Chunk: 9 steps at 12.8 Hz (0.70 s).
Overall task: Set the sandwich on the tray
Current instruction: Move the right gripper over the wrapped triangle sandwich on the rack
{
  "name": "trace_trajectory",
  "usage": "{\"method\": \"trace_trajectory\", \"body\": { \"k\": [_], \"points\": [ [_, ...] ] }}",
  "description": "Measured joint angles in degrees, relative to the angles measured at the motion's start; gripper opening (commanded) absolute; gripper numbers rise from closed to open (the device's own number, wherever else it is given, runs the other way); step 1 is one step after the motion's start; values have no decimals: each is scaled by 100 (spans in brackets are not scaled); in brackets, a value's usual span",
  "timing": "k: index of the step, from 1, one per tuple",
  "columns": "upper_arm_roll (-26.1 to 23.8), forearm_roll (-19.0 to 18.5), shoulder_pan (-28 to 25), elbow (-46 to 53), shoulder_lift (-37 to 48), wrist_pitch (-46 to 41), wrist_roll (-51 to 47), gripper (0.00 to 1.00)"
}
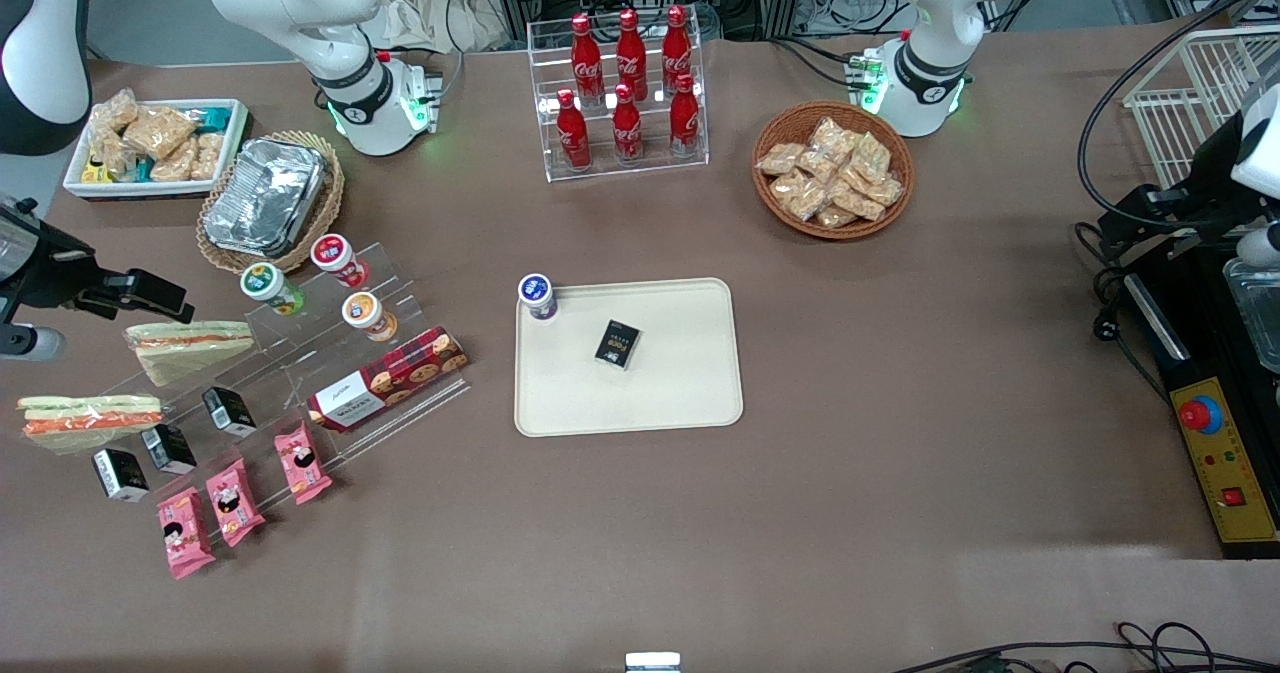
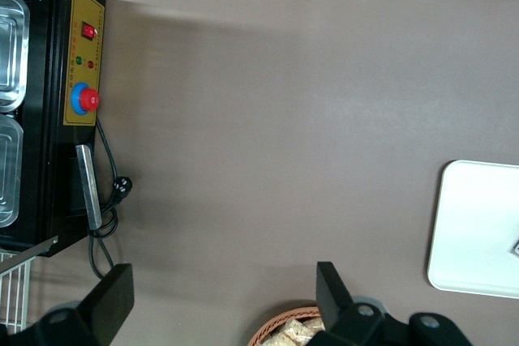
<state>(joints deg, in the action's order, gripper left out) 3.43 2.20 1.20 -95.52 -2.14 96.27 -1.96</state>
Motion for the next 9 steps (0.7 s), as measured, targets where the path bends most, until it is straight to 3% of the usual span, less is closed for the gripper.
{"method": "trace_trajectory", "body": {
  "k": [9],
  "points": [
    [-13,0,-20,-3,-2,6,-251,100]
  ]
}}
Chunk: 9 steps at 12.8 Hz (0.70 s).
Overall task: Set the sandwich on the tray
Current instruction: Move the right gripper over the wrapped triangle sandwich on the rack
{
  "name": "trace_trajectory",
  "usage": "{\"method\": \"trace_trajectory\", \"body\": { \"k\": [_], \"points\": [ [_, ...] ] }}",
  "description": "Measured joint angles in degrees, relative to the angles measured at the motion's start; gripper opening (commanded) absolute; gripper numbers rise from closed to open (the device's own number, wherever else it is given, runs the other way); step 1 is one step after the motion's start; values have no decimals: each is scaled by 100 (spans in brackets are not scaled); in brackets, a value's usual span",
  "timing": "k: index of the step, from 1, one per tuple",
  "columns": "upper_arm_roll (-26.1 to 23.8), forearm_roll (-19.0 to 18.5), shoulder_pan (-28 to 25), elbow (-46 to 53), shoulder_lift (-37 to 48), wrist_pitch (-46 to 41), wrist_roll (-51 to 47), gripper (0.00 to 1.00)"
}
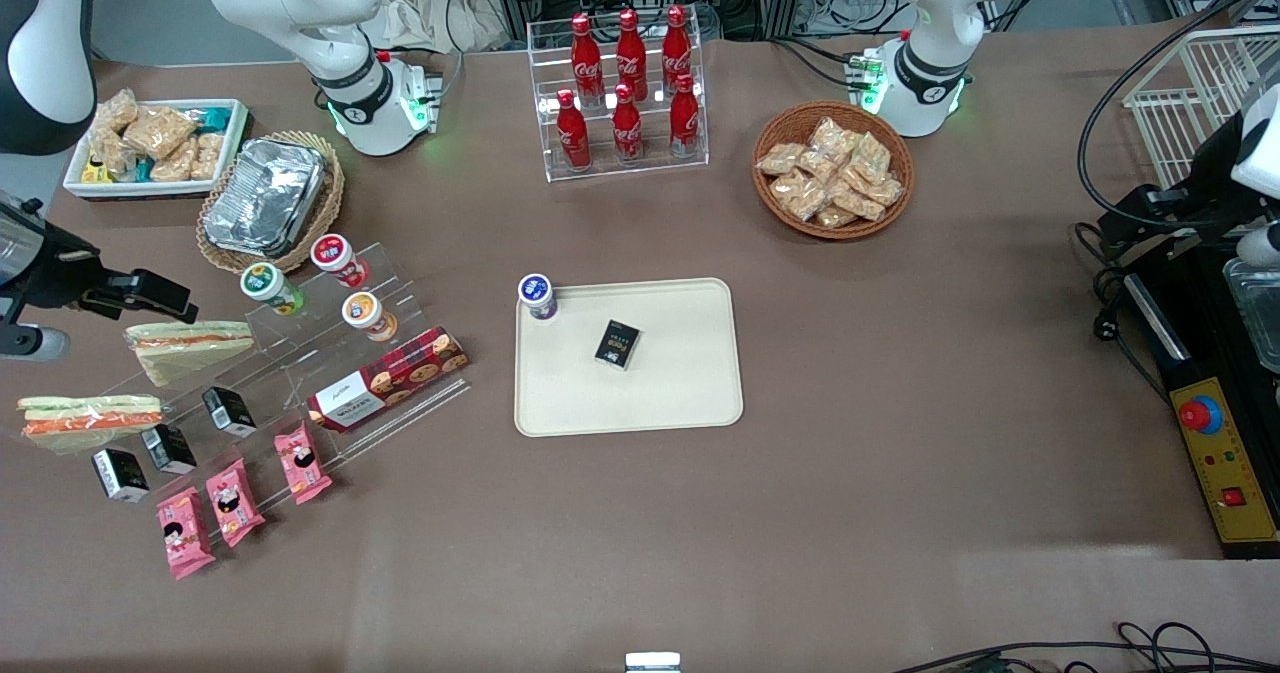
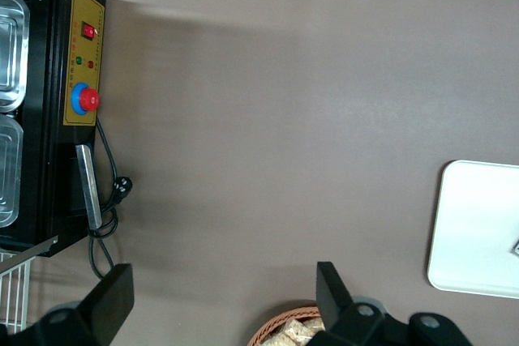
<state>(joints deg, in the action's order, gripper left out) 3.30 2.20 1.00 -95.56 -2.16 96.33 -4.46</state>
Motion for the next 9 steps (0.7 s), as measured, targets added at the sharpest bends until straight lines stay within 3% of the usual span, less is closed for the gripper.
{"method": "trace_trajectory", "body": {
  "k": [9],
  "points": [
    [47,-1,26,306,-99,128,-3603,100]
  ]
}}
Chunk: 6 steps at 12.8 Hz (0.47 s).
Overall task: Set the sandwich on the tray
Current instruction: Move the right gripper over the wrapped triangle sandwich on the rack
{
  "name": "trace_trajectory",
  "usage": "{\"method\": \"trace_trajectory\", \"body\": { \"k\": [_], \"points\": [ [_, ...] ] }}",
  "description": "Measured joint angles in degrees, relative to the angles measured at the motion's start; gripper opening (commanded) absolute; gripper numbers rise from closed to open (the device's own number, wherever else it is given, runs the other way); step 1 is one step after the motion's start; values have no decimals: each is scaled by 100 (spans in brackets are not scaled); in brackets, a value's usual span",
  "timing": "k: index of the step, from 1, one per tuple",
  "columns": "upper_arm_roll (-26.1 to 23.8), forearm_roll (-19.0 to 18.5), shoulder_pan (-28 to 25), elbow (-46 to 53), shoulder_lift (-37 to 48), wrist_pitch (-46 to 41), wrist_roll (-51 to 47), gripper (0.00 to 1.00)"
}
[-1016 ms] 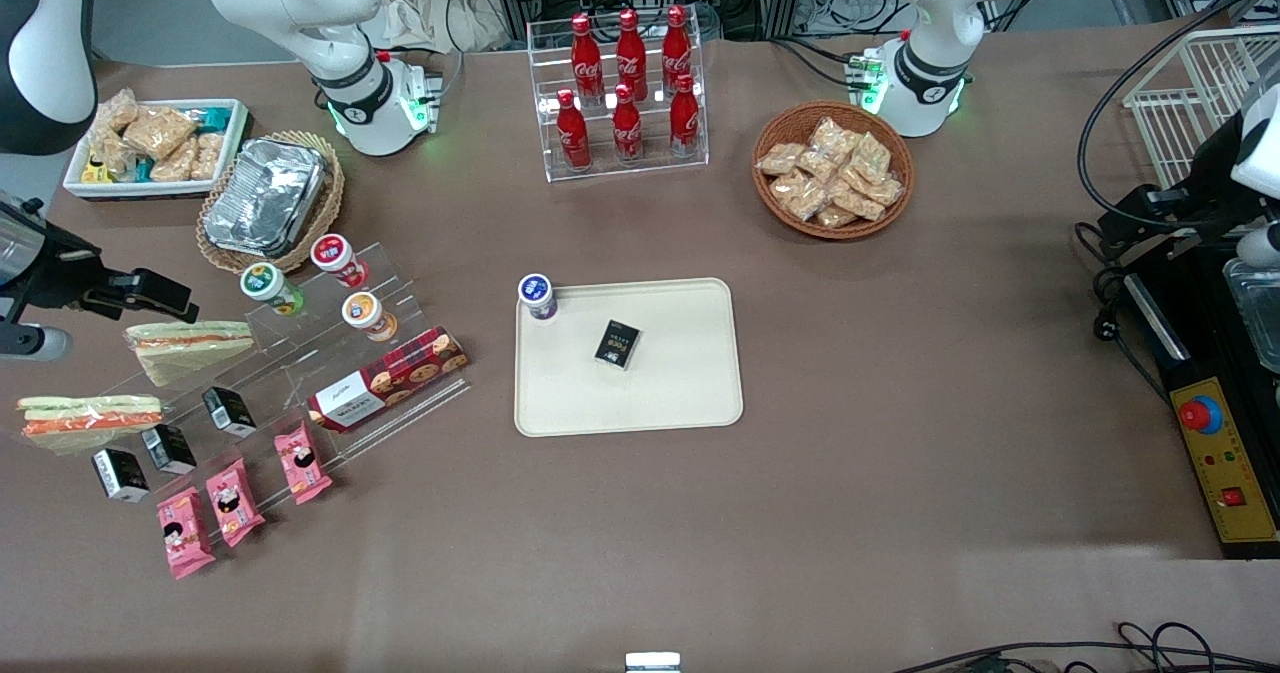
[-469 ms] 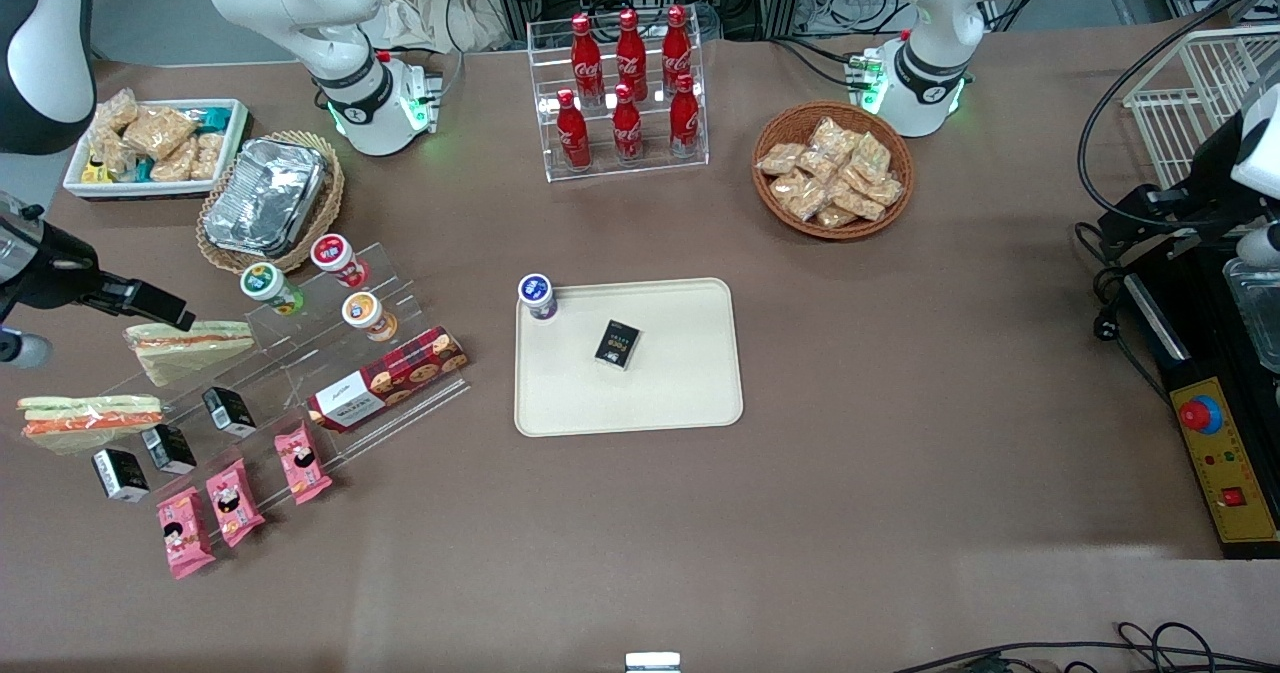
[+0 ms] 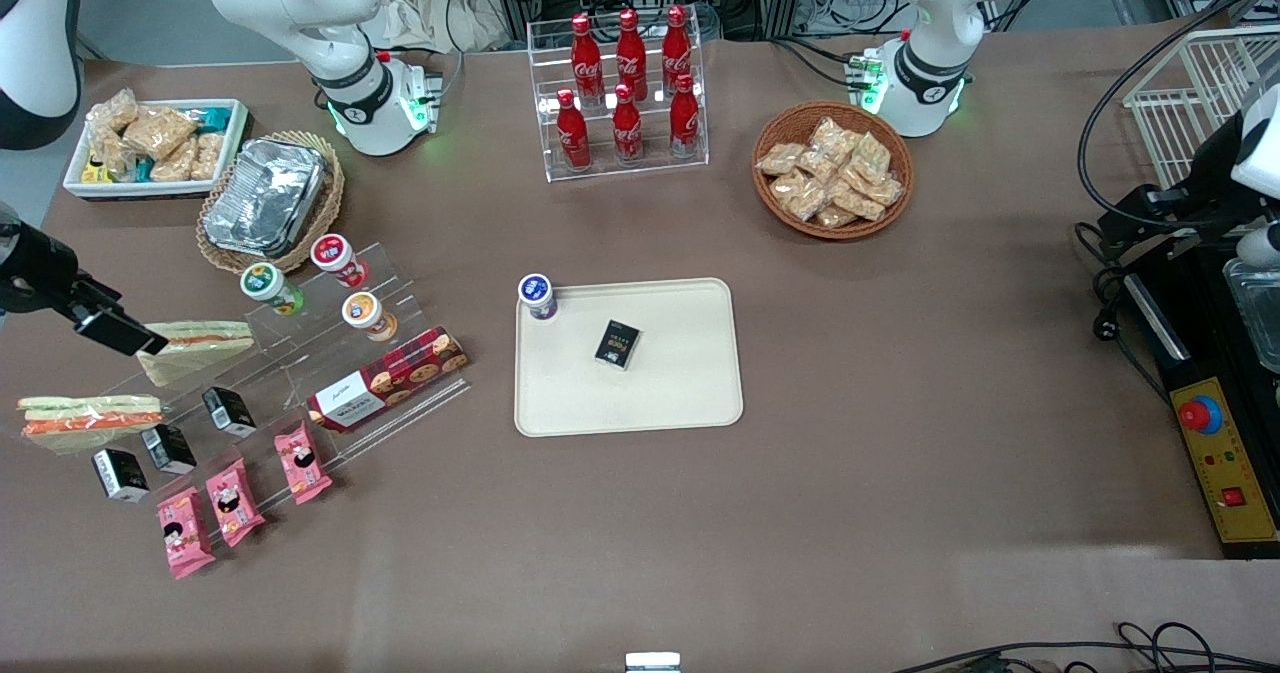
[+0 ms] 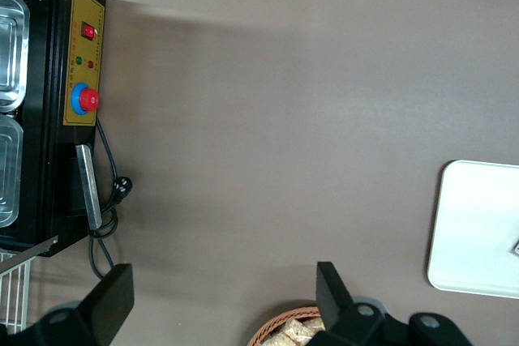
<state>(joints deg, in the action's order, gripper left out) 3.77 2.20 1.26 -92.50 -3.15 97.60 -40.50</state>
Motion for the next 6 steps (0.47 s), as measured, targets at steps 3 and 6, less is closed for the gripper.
{"method": "trace_trajectory", "body": {
  "k": [3,6],
  "points": [
    [333,-3,28,3,-26,57,-1232,100],
    [828,-6,89,4,-212,360,-2366,100]
  ]
}}
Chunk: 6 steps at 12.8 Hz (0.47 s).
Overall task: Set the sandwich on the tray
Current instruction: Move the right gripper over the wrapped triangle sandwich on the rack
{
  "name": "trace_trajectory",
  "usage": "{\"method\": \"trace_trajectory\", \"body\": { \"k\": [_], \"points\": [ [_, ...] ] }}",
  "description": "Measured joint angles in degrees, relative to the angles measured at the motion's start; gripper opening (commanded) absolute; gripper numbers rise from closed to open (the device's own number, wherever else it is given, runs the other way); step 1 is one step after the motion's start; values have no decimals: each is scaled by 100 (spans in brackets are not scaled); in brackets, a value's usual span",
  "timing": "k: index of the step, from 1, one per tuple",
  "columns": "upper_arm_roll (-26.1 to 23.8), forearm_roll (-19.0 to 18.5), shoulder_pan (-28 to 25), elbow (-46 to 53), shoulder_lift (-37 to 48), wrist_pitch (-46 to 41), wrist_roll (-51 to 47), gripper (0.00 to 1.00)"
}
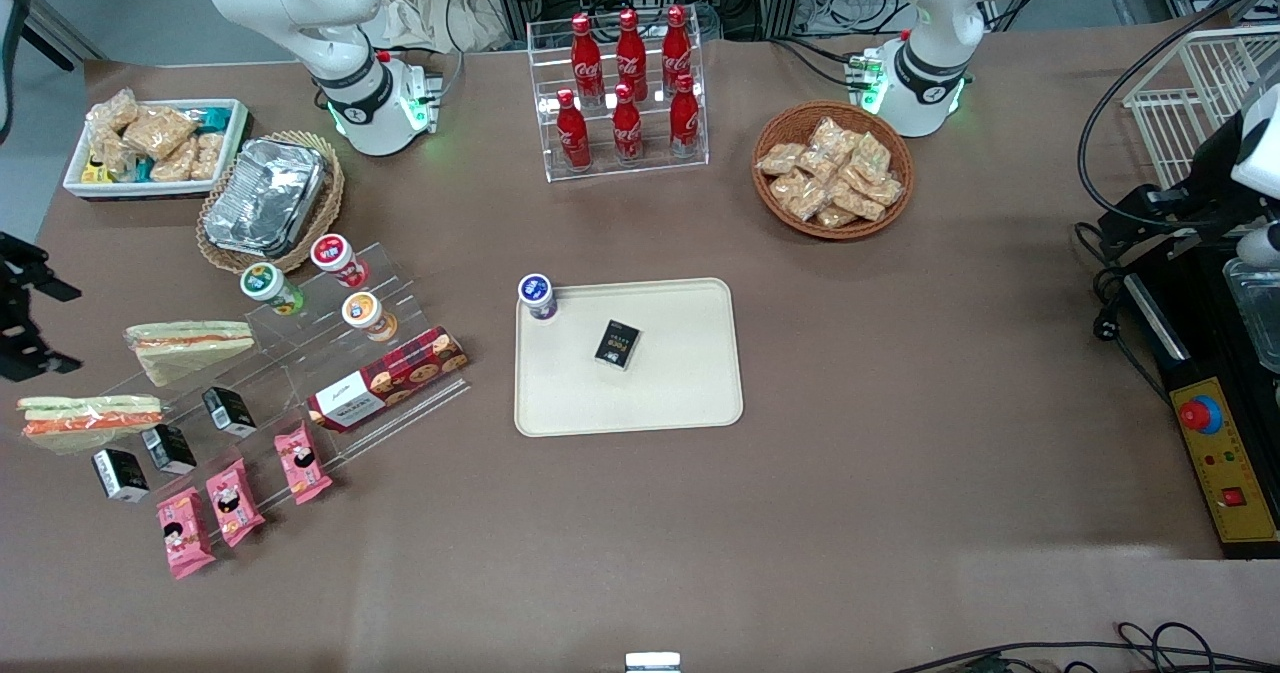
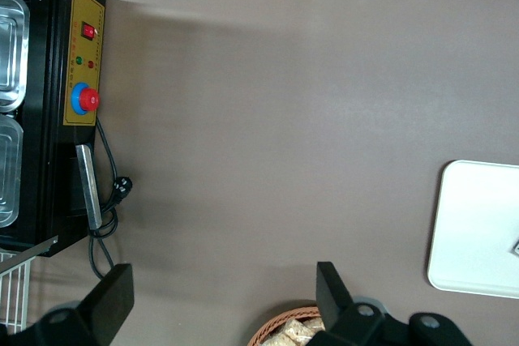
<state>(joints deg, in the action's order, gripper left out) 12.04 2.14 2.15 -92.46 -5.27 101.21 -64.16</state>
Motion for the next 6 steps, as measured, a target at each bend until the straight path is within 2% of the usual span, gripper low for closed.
{"method": "trace_trajectory", "body": {
  "k": [3,6],
  "points": [
    [289,-275,16,1,-323,292,-1061,99],
    [550,-305,16,0,-731,640,-1515,99]
  ]
}}
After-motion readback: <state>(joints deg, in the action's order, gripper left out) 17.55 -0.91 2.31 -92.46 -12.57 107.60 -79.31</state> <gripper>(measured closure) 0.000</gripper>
